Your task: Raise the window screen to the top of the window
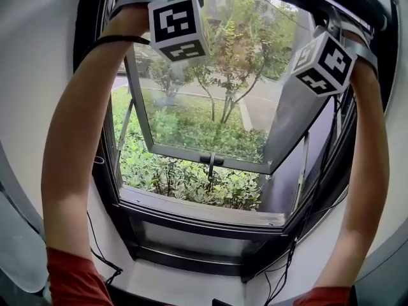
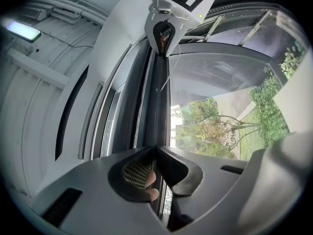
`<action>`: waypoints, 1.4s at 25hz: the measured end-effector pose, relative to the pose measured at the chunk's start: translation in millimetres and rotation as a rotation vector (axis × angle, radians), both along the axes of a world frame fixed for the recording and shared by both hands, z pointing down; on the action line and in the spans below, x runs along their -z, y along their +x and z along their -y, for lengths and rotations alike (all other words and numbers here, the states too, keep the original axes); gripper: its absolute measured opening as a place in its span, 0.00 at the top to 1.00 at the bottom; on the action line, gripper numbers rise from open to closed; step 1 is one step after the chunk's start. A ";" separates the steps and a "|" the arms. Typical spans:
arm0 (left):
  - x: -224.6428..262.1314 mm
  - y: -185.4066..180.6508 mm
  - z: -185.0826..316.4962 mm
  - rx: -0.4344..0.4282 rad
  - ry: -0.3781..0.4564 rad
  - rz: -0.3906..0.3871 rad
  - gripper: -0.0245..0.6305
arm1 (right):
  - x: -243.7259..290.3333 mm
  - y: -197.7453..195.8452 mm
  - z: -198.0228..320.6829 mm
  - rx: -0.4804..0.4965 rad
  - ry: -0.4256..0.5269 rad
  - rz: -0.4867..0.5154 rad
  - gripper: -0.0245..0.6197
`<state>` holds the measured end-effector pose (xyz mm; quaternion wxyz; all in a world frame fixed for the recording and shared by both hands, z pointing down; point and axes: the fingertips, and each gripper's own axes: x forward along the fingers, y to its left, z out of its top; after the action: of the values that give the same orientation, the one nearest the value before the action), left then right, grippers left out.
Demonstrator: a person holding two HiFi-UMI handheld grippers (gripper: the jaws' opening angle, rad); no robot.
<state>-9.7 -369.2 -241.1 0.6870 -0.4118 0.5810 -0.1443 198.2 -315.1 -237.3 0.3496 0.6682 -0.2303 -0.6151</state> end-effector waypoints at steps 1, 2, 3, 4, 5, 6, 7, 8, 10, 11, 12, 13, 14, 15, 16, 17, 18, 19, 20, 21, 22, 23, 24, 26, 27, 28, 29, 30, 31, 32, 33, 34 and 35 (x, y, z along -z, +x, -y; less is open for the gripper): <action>3.2 0.3 -0.2 0.002 0.002 -0.001 0.90 | 3.0 0.3 0.2 -0.004 0.003 -0.002 0.91; 6.3 0.5 -0.3 0.002 0.004 -0.003 0.90 | 5.8 0.4 0.4 -0.009 0.006 -0.004 0.91; 8.9 0.4 0.0 0.001 0.005 -0.007 0.90 | 8.2 0.2 0.9 -0.014 0.008 -0.006 0.91; 11.0 0.0 0.6 -0.002 0.004 -0.011 0.90 | 10.3 -0.3 1.6 -0.019 0.009 -0.009 0.90; 12.5 -0.8 1.2 -0.005 0.003 -0.016 0.90 | 12.0 -1.2 2.3 -0.022 0.008 -0.011 0.90; 13.7 -1.8 1.5 -0.006 0.005 -0.018 0.90 | 13.5 -1.9 2.5 -0.023 0.006 -0.014 0.90; 15.0 -2.5 1.3 -0.004 0.010 -0.018 0.90 | 15.2 -2.2 2.2 -0.024 0.008 -0.016 0.90; 16.6 -2.5 0.8 -0.003 0.015 -0.020 0.90 | 17.0 -2.1 1.7 -0.023 0.011 -0.016 0.90; 19.8 -1.4 0.7 -0.005 0.008 -0.029 0.90 | 20.5 -0.8 1.7 -0.024 0.017 -0.010 0.90; 21.0 -0.9 1.0 -0.004 0.001 -0.032 0.90 | 22.0 -0.3 2.2 -0.026 0.016 -0.006 0.90; 21.9 -0.5 1.3 0.001 -0.003 -0.030 0.90 | 23.1 0.0 2.8 -0.027 0.013 -0.005 0.90; 22.4 -0.4 1.7 0.006 -0.003 -0.023 0.90 | 23.8 0.0 3.4 -0.028 0.011 -0.006 0.90; 22.8 -0.3 2.2 0.011 -0.001 -0.018 0.90 | 24.3 0.0 3.8 -0.026 0.012 -0.007 0.90; 23.2 -0.1 2.6 0.012 0.001 -0.018 0.90 | 24.7 0.1 4.1 -0.023 0.017 -0.009 0.90; 23.2 0.1 2.9 0.011 0.001 -0.021 0.90 | 24.8 0.1 4.2 -0.019 0.025 -0.009 0.90; 22.8 0.2 2.9 0.008 -0.002 -0.027 0.90 | 24.5 0.0 4.1 -0.014 0.033 -0.009 0.90; 22.2 0.3 2.6 0.005 -0.004 -0.032 0.90 | 23.8 0.0 3.7 -0.008 0.040 -0.008 0.90; 21.5 0.3 2.1 0.002 -0.006 -0.037 0.90 | 23.0 0.1 3.1 -0.002 0.045 -0.009 0.90; 21.0 0.3 1.5 -0.001 -0.007 -0.042 0.90 | 22.3 0.3 2.3 0.005 0.047 -0.011 0.90; 20.6 0.3 1.0 -0.005 -0.006 -0.049 0.90 | 21.8 0.5 1.4 0.014 0.048 -0.011 0.90; 19.9 0.3 0.7 -0.010 -0.005 -0.057 0.90 | 21.2 0.5 0.3 0.027 0.046 -0.007 0.90; 18.8 0.1 0.4 -0.023 -0.006 -0.065 0.90 | 20.4 0.1 -0.5 0.042 0.043 0.000 0.88; 17.4 0.1 -0.5 -0.044 -0.006 -0.073 0.90 | 19.0 -0.6 -1.1 0.057 0.038 0.009 0.87; 14.1 0.4 -5.6 -0.103 0.001 -0.090 0.88 | 15.6 -2.4 -2.3 0.078 0.027 0.019 0.84; 12.3 0.5 -8.9 -0.127 0.009 -0.096 0.87 | 14.0 -3.5 -3.3 0.083 0.026 0.019 0.84; 10.4 0.6 -12.0 -0.146 0.016 -0.098 0.87 | 12.6 -5.2 -4.7 0.089 0.027 0.018 0.84; 8.3 0.6 -14.8 -0.160 0.020 -0.100 0.86 | 11.2 -7.4 -6.6 0.100 0.030 0.017 0.84; 5.7 0.8 -17.1 -0.173 0.021 -0.103 0.86 | 9.4 -9.8 -8.9 0.115 0.034 0.017 0.84; 2.5 1.2 -19.3 -0.187 0.019 -0.108 0.85 | 6.9 -12.3 -11.3 0.134 0.039 0.018 0.84; -1.4 1.5 -21.4 -0.203 0.015 -0.113 0.85 | 3.5 -14.8 -13.5 0.152 0.044 0.019 0.84; -6.0 1.5 -23.2 -0.218 0.010 -0.118 0.85 | -0.7 -17.5 -15.2 0.168 0.046 0.018 0.84; -11.1 1.1 -24.5 -0.233 0.004 -0.125 0.85 | -5.7 -20.3 -16.2 0.179 0.045 0.013 0.84; -16.1 0.5 -25.1 -0.248 -0.004 -0.132 0.84 | -10.7 -23.3 -16.5 0.184 0.043 0.006 0.84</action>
<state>-9.2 -344.1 -225.0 0.6591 -0.4904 0.5692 -0.0323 174.9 -298.6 -226.6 0.2767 0.6533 -0.2784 -0.6474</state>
